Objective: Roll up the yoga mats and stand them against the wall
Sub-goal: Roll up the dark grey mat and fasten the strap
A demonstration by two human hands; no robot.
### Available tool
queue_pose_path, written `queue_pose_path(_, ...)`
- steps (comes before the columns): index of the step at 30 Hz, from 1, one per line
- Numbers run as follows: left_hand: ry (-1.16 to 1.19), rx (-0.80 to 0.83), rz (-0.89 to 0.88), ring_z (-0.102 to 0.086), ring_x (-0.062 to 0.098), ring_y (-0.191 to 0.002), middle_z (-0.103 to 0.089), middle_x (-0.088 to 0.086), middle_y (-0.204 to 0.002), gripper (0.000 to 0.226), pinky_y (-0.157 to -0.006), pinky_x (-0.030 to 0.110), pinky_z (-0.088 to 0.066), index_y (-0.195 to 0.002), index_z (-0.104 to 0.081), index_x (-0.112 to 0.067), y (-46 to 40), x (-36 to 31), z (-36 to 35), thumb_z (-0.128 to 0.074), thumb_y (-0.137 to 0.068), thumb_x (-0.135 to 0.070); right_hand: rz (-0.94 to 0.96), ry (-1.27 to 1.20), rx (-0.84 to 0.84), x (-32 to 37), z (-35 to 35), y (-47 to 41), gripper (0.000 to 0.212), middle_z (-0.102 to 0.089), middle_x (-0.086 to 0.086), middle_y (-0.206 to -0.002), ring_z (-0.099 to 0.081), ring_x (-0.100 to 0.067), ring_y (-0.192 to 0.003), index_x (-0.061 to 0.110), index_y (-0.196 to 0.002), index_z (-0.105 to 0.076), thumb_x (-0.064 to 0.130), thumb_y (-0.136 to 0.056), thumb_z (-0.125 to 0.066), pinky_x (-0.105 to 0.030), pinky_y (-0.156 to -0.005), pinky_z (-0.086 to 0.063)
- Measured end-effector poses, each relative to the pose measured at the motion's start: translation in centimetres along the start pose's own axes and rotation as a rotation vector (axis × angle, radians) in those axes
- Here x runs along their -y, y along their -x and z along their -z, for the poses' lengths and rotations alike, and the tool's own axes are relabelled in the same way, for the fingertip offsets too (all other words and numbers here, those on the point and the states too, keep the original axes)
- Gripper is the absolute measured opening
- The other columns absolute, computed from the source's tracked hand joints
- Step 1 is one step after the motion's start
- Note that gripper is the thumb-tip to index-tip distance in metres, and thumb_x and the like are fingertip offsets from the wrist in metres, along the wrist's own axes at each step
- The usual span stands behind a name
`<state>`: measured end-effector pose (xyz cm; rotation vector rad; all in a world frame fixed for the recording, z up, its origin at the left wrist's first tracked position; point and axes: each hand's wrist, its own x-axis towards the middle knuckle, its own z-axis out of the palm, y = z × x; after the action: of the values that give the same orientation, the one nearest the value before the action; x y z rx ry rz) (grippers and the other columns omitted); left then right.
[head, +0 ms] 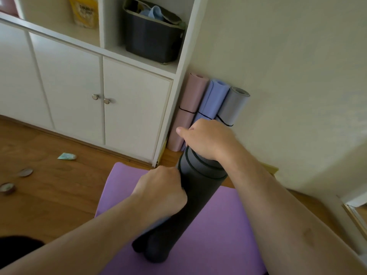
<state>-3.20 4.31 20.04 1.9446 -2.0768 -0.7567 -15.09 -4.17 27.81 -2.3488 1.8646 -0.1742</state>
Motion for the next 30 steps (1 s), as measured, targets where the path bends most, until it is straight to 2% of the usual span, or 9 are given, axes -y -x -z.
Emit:
queue_pose_path(2, -0.081, -0.052, -0.03, -0.058, 0.016, -0.078, -0.058, -0.002, -0.085, 0.021, -0.069, 0.029, -0.05, -0.086, -0.052, -0.016, -0.3, 0.3, 0.1, -0.053, -0.102, -0.029, -0.013, -0.001, -0.01, -0.2, -0.3, -0.1, 0.057, -0.056, 0.0, -0.064, -0.06, -0.022, -0.065, 0.018, -0.067, -0.048, 0.061, -0.104, -0.041, -0.037, -0.064, -0.04)
queue_pose_path(5, -0.105, -0.021, -0.084, -0.062, 0.019, -0.078, -0.061, 0.001, -0.085, 0.028, -0.07, 0.032, -0.057, -0.089, -0.059, -0.011, -0.6, 0.6, 0.7, -0.047, -0.106, -0.029, -0.03, -0.01, -0.003, -0.9, -0.8, -0.2, 0.058, -0.063, 0.0, -0.069, -0.065, -0.023, -0.07, 0.017, -0.071, -0.051, 0.064, -0.104, -0.039, -0.039, -0.067, -0.046)
queue_pose_path(8, 0.088, -0.007, -0.027, -0.067, 0.021, -0.075, -0.063, 0.004, -0.078, 0.028, -0.067, 0.033, -0.06, -0.084, -0.062, -0.014, -0.8, 0.7, 1.0, -0.051, -0.105, -0.029, -0.052, -0.017, 0.008, -1.2, -1.2, -0.3, 0.064, -0.074, -0.004, -0.084, -0.069, -0.024, -0.08, 0.012, -0.083, -0.068, 0.065, -0.104, -0.038, -0.04, -0.078, -0.053)
queue_pose_path(11, 0.247, -0.033, 0.038, -0.071, 0.024, -0.076, -0.066, 0.006, -0.078, 0.025, -0.066, 0.036, -0.061, -0.087, -0.065, -0.012, -1.4, 0.7, 0.6, -0.056, -0.103, -0.029, -0.056, -0.003, 0.012, -1.2, -1.2, -0.3, 0.063, -0.073, -0.003, -0.082, -0.068, -0.022, -0.08, 0.017, -0.091, -0.076, 0.065, -0.105, -0.037, -0.041, -0.08, -0.053)
queue_pose_path(14, 0.452, -0.069, 0.078, -0.074, 0.026, -0.075, -0.073, 0.01, -0.081, 0.019, -0.07, 0.041, -0.065, -0.09, -0.069, -0.011, -2.0, 0.7, 1.0, -0.062, -0.1, -0.025, -0.044, -0.006, 0.02, -1.0, -1.5, -0.6, 0.062, -0.067, -0.001, -0.073, -0.065, -0.023, -0.075, 0.016, -0.074, -0.061, 0.065, -0.104, -0.038, -0.041, -0.073, -0.049)
queue_pose_path(17, 0.521, -0.097, 0.078, -0.07, 0.024, -0.067, -0.073, 0.01, -0.077, 0.019, -0.057, 0.032, -0.054, -0.087, -0.069, -0.01, -2.4, 0.6, 1.6, -0.063, -0.1, -0.024, -0.008, 0.026, 0.025, -0.9, -2.3, -0.6, 0.058, -0.055, 0.001, -0.062, -0.059, -0.023, -0.062, 0.017, -0.067, -0.049, 0.062, -0.103, -0.041, -0.037, -0.061, -0.039)
queue_pose_path(24, 0.591, -0.076, 0.072, -0.055, 0.005, -0.038, -0.068, 0.003, -0.059, 0.018, -0.04, 0.016, -0.042, -0.087, -0.072, -0.01, -2.8, 0.5, 2.2, -0.066, -0.1, -0.021, 0.019, 0.017, 0.023, -1.5, -2.4, -0.3, 0.058, -0.058, -0.001, -0.064, -0.059, -0.023, -0.063, 0.017, -0.066, -0.049, 0.061, -0.104, -0.042, -0.037, -0.06, -0.036)
queue_pose_path(27, 0.623, -0.061, 0.063, -0.055, 0.006, -0.037, -0.068, 0.003, -0.056, 0.018, -0.04, 0.016, -0.041, -0.088, -0.072, -0.007, -2.7, 0.4, 2.3, -0.065, -0.101, -0.019, 0.045, 0.033, 0.027, -1.5, -2.5, -0.5, 0.057, -0.054, 0.001, -0.062, -0.054, -0.022, -0.059, 0.019, -0.065, -0.048, 0.06, -0.104, -0.042, -0.036, -0.059, -0.033)
queue_pose_path(30, 0.601, -0.052, 0.061, -0.055, 0.005, -0.037, -0.067, 0.004, -0.057, 0.016, -0.041, 0.017, -0.042, -0.089, -0.07, -0.009, -2.7, 0.5, 2.1, -0.065, -0.1, -0.018, 0.076, 0.052, 0.036, -1.5, -2.7, -0.2, 0.057, -0.058, 0.0, -0.065, -0.056, -0.021, -0.063, 0.019, -0.067, -0.05, 0.059, -0.106, -0.039, -0.037, -0.059, -0.033)
